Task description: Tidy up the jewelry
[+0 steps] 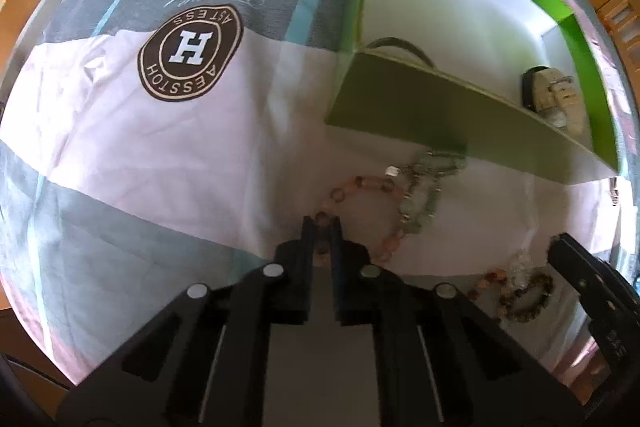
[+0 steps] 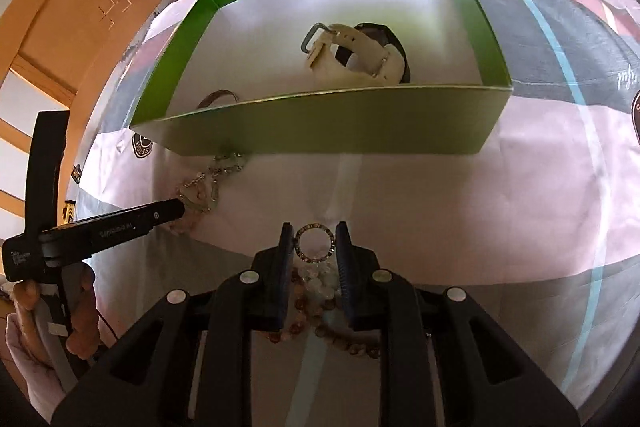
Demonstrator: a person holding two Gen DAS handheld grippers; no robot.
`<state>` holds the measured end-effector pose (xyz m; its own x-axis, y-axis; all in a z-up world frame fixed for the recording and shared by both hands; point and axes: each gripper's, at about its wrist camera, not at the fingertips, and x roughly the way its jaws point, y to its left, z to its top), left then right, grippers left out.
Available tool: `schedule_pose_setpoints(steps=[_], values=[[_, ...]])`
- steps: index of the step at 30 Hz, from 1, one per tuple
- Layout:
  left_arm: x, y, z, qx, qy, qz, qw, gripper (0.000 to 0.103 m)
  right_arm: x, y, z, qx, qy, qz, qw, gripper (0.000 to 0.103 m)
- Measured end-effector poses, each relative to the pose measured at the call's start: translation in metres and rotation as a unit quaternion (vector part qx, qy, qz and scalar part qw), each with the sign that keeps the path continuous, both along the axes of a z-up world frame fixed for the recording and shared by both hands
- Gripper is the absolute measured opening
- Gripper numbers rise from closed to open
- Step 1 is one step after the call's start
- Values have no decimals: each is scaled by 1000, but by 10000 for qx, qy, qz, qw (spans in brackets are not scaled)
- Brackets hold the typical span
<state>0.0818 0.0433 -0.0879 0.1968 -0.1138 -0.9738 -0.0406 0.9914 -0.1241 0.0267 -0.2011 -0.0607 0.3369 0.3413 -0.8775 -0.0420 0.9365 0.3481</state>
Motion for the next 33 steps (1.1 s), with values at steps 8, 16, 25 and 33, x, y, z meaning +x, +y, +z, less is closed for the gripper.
schedule_pose_setpoints(steps=[8, 16, 25, 33], values=[[-26, -6, 78, -601, -1434, -264, 9875, 7, -1, -2, 14, 47, -364, -39, 9993, 21], [-12, -12, 133, -1617, -2452, -119, 9558, 7, 0, -14, 59, 358, -1528, -295, 9872, 21], [21, -25, 85, -1175, -1988, -25, 9730, 8, 32, -33, 42, 487, -1364, -856, 9857, 21], [17, -26, 79, -1141, -1885, -112, 9754, 8, 34, -42, 37, 533, -1329, -1105, 9835, 49]])
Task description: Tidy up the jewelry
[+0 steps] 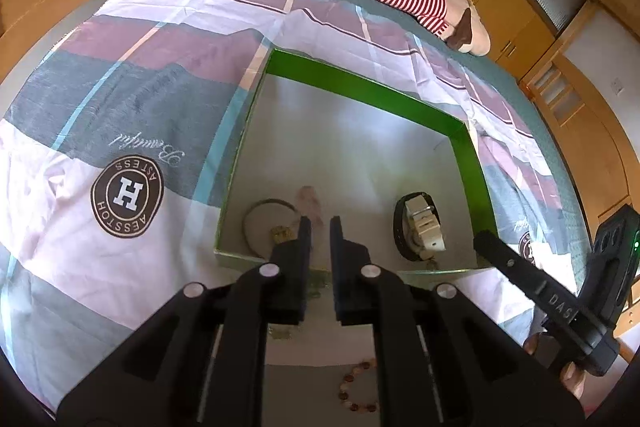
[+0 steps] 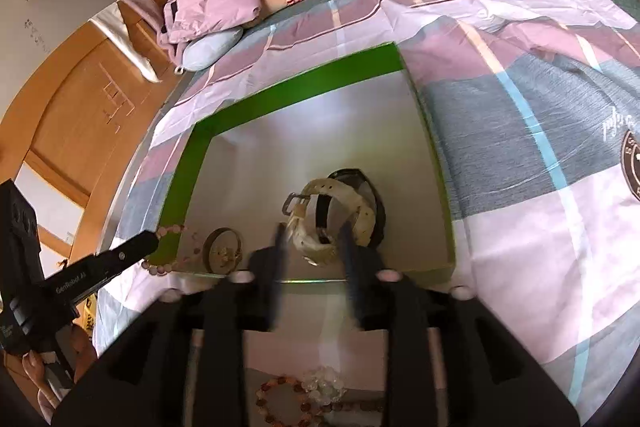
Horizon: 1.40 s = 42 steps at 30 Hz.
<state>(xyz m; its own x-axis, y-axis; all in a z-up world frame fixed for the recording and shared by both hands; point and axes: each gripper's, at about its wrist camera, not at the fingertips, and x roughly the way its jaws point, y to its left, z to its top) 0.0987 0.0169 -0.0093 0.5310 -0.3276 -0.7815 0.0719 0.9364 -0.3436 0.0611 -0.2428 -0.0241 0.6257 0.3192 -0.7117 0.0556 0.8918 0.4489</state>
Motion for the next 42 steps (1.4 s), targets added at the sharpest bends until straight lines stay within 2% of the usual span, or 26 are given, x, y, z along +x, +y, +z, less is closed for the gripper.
schedule_pose_setpoints(steps=[1, 4, 8, 10, 12, 13, 16, 19, 26, 27, 28, 30, 32, 33, 34, 35, 36, 37, 40, 42], values=[[-1, 0, 0, 2, -3, 10, 10000, 8, -1, 0, 1, 28, -23, -17, 10000, 53], [-6, 1, 5, -1, -28, -18, 10000, 19, -2, -1, 3, 87, -18, 5, 10000, 53], [-20, 6, 15, -16, 53, -145, 9999, 20, -9, 4, 8, 137, 65, 229, 9996, 53], [-32, 9, 15, 87, 208, -222, 9995, 27, -17, 13, 14, -2, 100, 487, 9988, 53], [-40, 9, 5, 350, 525, -288, 9976, 31, -28, 24, 16, -279, 223, 830, 9959, 53], [-41, 7, -2, 448, 657, -328, 9963, 31, -35, 33, 13, -598, 391, 1051, 9919, 53], [-38, 2, -22, 557, 893, -378, 9937, 31, -45, 51, -4, -1267, 878, 1376, 9784, 53], [-30, -3, -42, 539, 1229, -387, 9902, 31, -43, 56, -23, -1078, 1287, 1470, 9748, 52], [-22, -18, -71, 866, 1512, -440, 9837, 34, -39, 54, -46, -1254, 1601, 1307, 9703, 52], [-22, -18, -74, 858, 1553, -444, 9831, 34, -39, 55, -50, -1223, 1639, 1329, 9698, 50], [-22, -18, -76, 858, 1588, -445, 9826, 34, -39, 56, -52, -1212, 1663, 1353, 9692, 39], [-22, -18, -80, 899, 1628, -447, 9815, 35, -38, 62, -57, -1276, 1735, 1423, 9661, 26], [-22, -19, -80, 918, 1621, -457, 9814, 37, -39, 68, -63, -1320, 1805, 1531, 9626, 25], [-22, -19, -80, 932, 1613, -454, 9814, 37, -40, 70, -64, -1375, 1797, 1562, 9614, 25], [-22, -19, -80, 937, 1610, -448, 9815, 32, -40, 72, -64, -1415, 1779, 1571, 9611, 25], [-22, -18, -80, 987, 1616, -396, 9811, 22, -40, 72, -63, -1429, 1771, 1576, 9609, 25], [-22, -18, -80, 1018, 1622, -362, 9808, 6, -40, 72, -63, -1422, 1772, 1571, 9611, 21], [-22, -14, -79, 992, 1625, -299, 9813, 5, -41, 72, -63, -1424, 1762, 1559, 9615, 15], [-24, -3, -65, 941, 1472, -152, 9845, 5, -41, 69, -58, -1377, 1706, 1542, 9634, 14], [-28, 4, -52, 775, 1377, -163, 9873, 5, -43, 65, -51, -1329, 1600, 1457, 9672, 13]])
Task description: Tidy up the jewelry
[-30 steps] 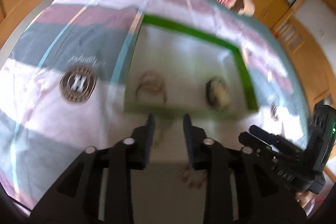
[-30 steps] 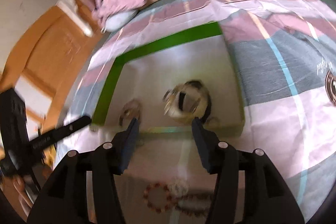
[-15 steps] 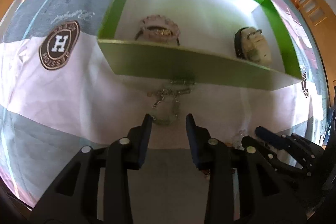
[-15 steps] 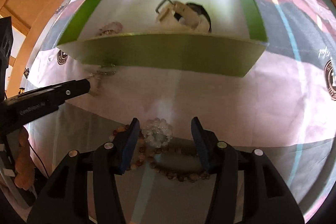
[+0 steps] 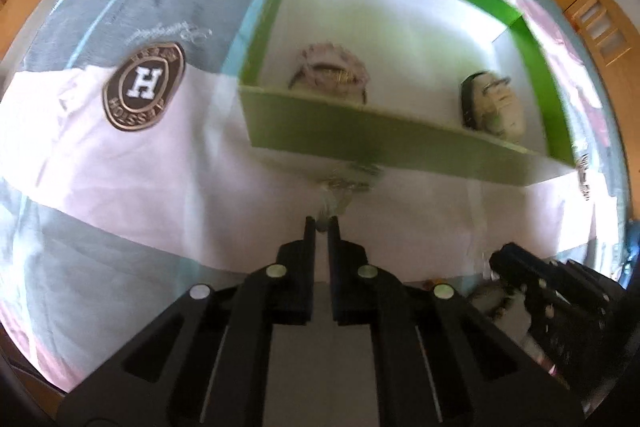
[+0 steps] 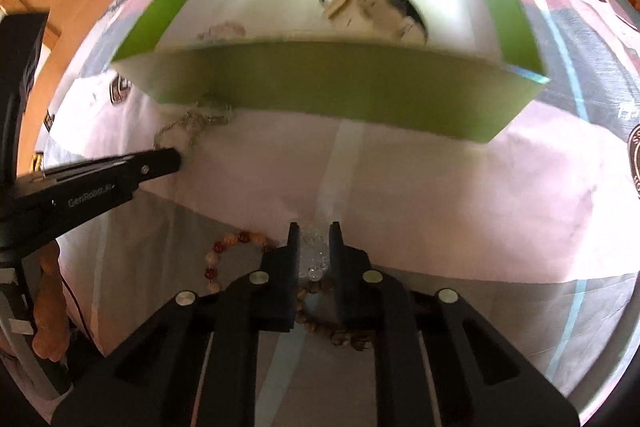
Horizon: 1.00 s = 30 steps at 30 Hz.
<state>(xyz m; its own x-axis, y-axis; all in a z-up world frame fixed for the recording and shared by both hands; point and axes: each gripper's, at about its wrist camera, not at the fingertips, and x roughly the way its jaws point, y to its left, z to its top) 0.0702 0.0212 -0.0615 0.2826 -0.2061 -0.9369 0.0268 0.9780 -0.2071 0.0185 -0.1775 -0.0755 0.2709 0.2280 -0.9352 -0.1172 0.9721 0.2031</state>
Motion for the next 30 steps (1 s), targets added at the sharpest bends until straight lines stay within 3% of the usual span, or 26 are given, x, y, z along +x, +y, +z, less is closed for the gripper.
schedule_pose_setpoints(steps=[6, 8, 11, 17, 21, 23, 27, 30], values=[[-12, 18, 34, -278, -324, -41, 9991, 5, -3, -32, 29, 417, -360, -338, 9979, 13], [-9, 15, 38, -291, -356, -24, 9989, 5, -4, -38, 42, 617, -554, -336, 9960, 7], [-9, 17, 37, -260, -341, -23, 9991, 5, -3, -36, 48, 583, -658, -335, 9956, 7], [-10, 5, 19, -170, -22, -154, 9997, 5, 4, -29, 33, 470, -488, -314, 9972, 7], [-14, -3, 15, -121, 15, -290, 9995, 6, 8, -29, 17, 445, -190, -454, 9978, 32], [-14, -6, 13, -78, 37, -320, 9995, 7, 9, -28, 8, 399, -83, -511, 9979, 34], [-14, -6, 7, 73, 106, -240, 9996, 35, 13, -23, -10, 94, 138, -639, 9978, 34], [-12, 0, 7, 68, 101, -110, 9999, 40, 14, -28, -15, 2, 229, -780, 9967, 34]])
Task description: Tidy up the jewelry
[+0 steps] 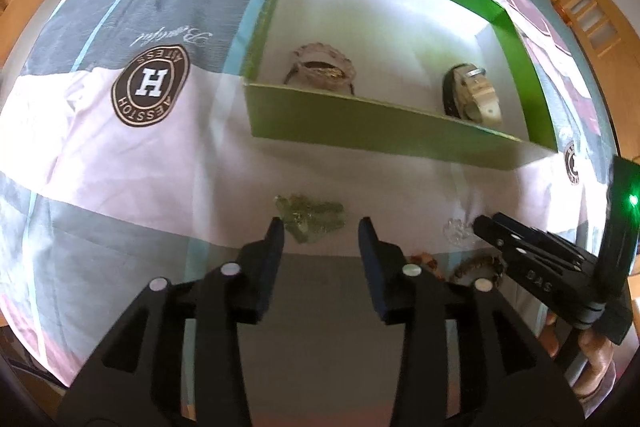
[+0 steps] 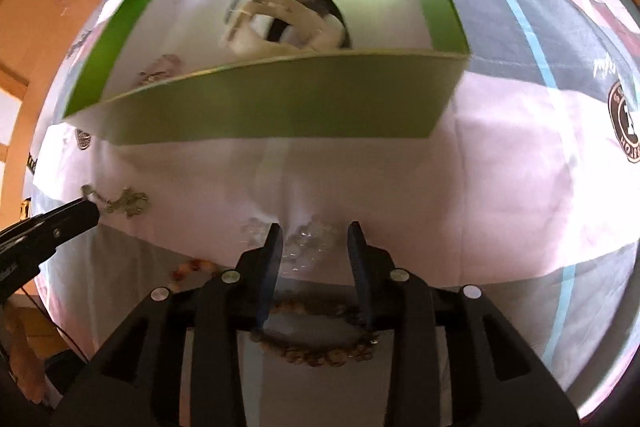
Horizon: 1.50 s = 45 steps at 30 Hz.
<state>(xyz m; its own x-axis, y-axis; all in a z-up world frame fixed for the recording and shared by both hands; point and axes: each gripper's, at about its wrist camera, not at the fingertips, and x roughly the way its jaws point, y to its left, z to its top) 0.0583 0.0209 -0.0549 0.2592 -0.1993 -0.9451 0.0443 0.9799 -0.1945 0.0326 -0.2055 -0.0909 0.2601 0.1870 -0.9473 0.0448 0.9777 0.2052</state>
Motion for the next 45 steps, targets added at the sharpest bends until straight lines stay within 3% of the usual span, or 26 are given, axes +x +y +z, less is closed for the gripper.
schedule_pose_setpoints(steps=[8, 14, 18, 20, 24, 27, 29, 30, 32, 33, 34, 38, 42, 44, 45], values=[[9, 14, -16, 67, 224, 312, 9992, 49, 1, -11, 6, -99, -37, -189, 9998, 35], [16, 21, -19, 202, 120, 474, 9986, 52, 2, -15, 4, -77, -24, -110, 9999, 35], [22, 17, -37, 363, 307, 386, 9981, 33, -1, -15, 4, -137, -19, -152, 9998, 35], [22, 15, -37, 444, 243, 371, 9980, 31, -1, -13, 3, -186, -30, -110, 9998, 35], [21, 11, -34, 328, 245, 268, 9988, 12, -4, -2, 2, -254, -79, 44, 9996, 35], [20, 3, -33, 300, 242, 145, 9992, 7, -6, 7, 1, -339, -91, 173, 9992, 35], [19, -1, -30, 282, 186, 88, 9994, 7, -6, 13, 0, -332, -101, 271, 9990, 27], [19, -2, -27, 246, 156, 65, 9996, 7, -6, 15, 0, -261, -88, 348, 9990, 14], [13, 0, -22, 189, 93, 49, 9998, 6, -7, 19, 2, -170, -95, 440, 9988, 11], [13, -2, -20, 165, 55, 42, 9998, 6, -8, 20, 4, -147, -144, 457, 9987, 2], [12, -2, -15, 131, -11, 22, 9999, 6, -10, 21, 7, -127, -188, 463, 9987, 1], [9, -9, -1, 54, -259, -86, 9996, 6, -10, 11, 22, 84, -429, 273, 9987, 1], [6, -13, -2, 79, -211, -128, 9997, 6, -10, 2, 28, 185, -532, 175, 9983, 1], [5, -14, -6, 102, -102, -153, 9998, 7, -7, 2, 22, 181, -400, 243, 9987, 12], [5, -14, -9, 99, -43, -157, 9998, 6, -5, 1, 19, 196, -295, 287, 9990, 29]])
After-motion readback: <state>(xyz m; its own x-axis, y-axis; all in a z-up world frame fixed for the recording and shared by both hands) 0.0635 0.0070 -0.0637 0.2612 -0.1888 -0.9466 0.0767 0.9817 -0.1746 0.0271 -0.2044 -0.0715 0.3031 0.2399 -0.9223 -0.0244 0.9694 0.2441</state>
